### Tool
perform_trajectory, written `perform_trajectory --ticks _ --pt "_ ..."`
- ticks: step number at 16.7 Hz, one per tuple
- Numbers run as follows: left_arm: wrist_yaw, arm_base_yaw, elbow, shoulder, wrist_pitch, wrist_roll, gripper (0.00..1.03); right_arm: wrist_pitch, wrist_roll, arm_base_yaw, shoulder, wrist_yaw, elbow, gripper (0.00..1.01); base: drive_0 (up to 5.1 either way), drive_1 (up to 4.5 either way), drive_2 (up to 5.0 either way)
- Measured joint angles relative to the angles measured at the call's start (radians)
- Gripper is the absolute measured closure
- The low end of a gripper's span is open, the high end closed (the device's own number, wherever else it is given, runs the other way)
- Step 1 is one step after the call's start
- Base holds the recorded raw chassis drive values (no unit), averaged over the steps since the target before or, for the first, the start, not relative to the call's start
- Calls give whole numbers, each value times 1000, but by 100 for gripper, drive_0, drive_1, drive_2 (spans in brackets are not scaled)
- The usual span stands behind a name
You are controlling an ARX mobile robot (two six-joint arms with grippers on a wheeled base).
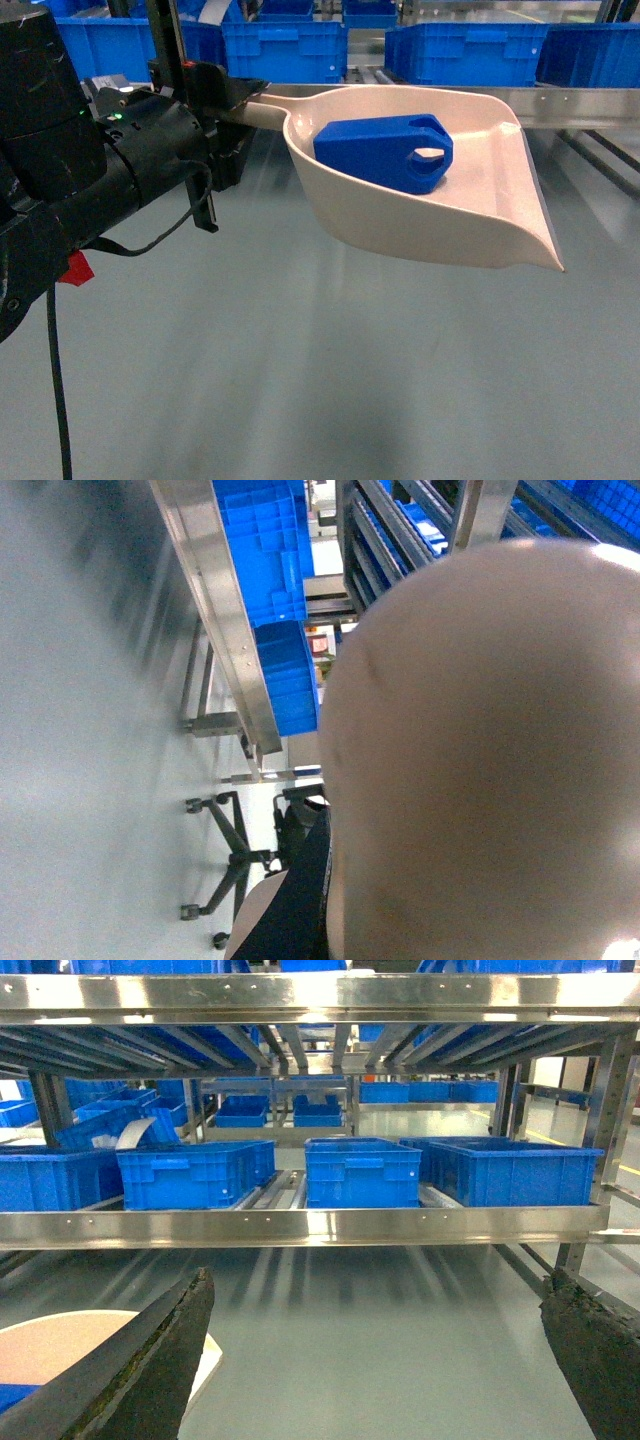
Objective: Place part in tray to right shelf
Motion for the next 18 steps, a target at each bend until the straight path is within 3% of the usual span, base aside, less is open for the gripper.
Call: perform_trajectory --ticks 18 --pt "0 -2 0 0 -3 0 87 0 2 0 0 1 0 3 44 397 -403"
